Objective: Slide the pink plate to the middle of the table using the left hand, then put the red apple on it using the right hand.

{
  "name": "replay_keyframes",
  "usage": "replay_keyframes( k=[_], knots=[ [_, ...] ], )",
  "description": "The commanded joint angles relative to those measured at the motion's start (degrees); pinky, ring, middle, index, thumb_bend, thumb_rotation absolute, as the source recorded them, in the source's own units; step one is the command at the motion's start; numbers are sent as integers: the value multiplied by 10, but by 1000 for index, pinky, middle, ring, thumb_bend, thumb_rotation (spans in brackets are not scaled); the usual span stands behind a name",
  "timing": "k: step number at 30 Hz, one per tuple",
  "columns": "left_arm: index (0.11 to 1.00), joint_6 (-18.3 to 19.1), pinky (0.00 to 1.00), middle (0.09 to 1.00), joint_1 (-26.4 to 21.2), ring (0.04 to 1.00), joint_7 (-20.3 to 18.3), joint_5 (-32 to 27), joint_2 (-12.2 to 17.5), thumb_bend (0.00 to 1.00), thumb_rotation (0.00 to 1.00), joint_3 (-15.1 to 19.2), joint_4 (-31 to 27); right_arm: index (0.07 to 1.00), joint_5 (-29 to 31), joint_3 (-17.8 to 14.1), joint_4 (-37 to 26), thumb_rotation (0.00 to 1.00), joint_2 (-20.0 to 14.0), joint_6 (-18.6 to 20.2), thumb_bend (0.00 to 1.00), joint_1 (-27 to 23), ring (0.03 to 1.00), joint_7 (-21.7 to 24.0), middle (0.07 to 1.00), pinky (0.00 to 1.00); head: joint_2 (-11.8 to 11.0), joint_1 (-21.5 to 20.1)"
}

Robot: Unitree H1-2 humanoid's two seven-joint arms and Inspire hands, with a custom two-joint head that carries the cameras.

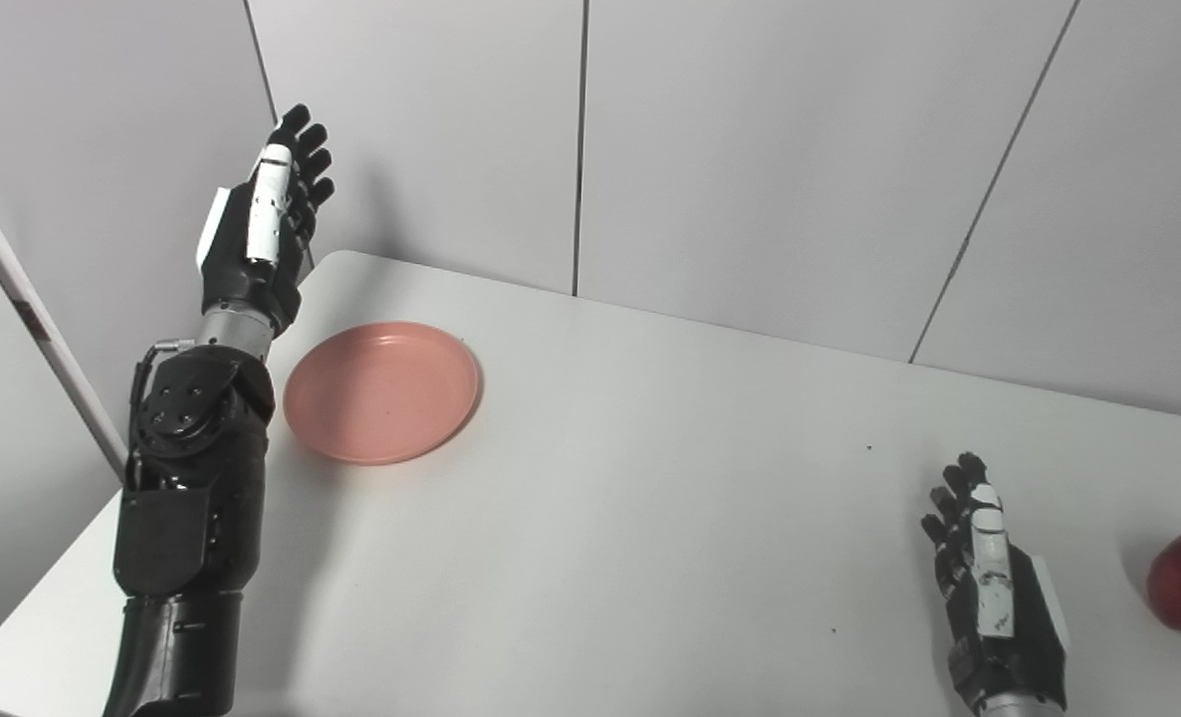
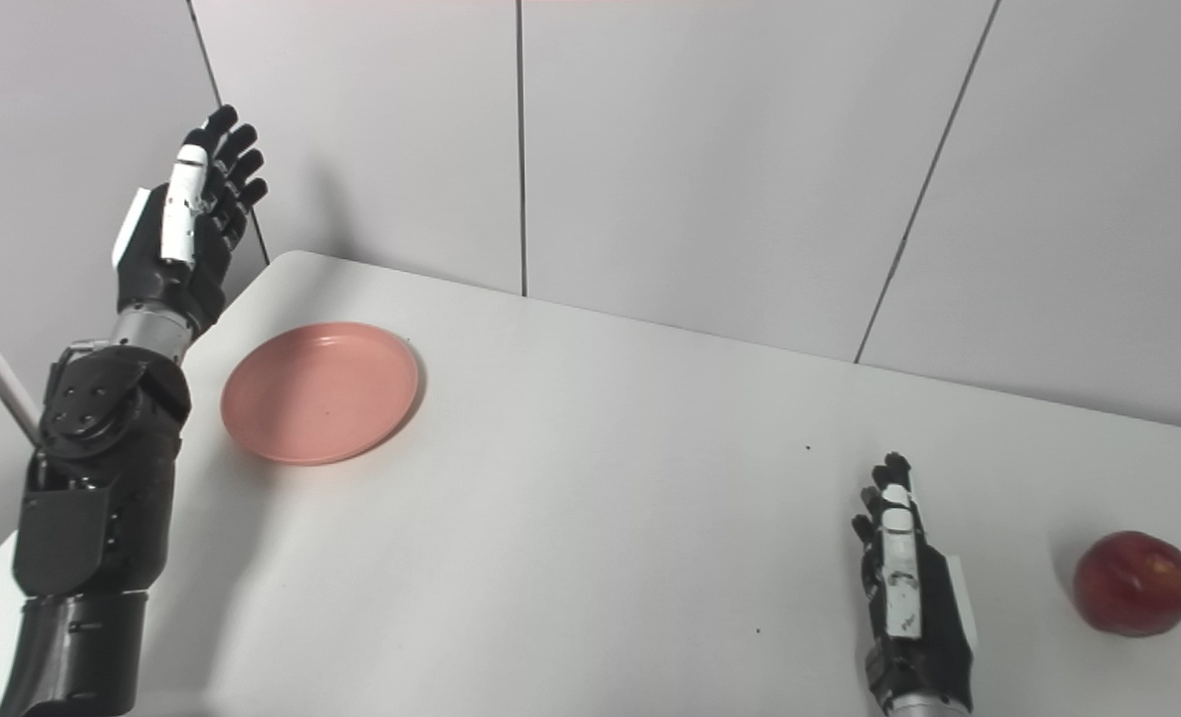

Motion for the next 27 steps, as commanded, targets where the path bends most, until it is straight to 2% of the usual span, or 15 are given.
replay_keyframes(
  k=[1, 9, 27],
  knots=[
    [970, -20, 997, 992, -24, 997, 1, -9, 26, 380, 1000, 10, 4, 1000, 7, -4, -16, 1000, -1, -27, 325, -9, 1000, 8, 1000, 1000, 0, 0],
    [957, -53, 1000, 977, -16, 989, -3, -24, 53, 372, 1000, 34, 65, 1000, 11, -6, -14, 1000, -3, -28, 328, -10, 1000, 9, 1000, 1000, -2, 3],
    [926, -71, 990, 949, 9, 966, -5, -47, 69, 336, 1000, 63, 135, 1000, 6, -4, -16, 1000, -9, -26, 326, -11, 1000, 7, 1000, 1000, -1, 7]
  ],
)
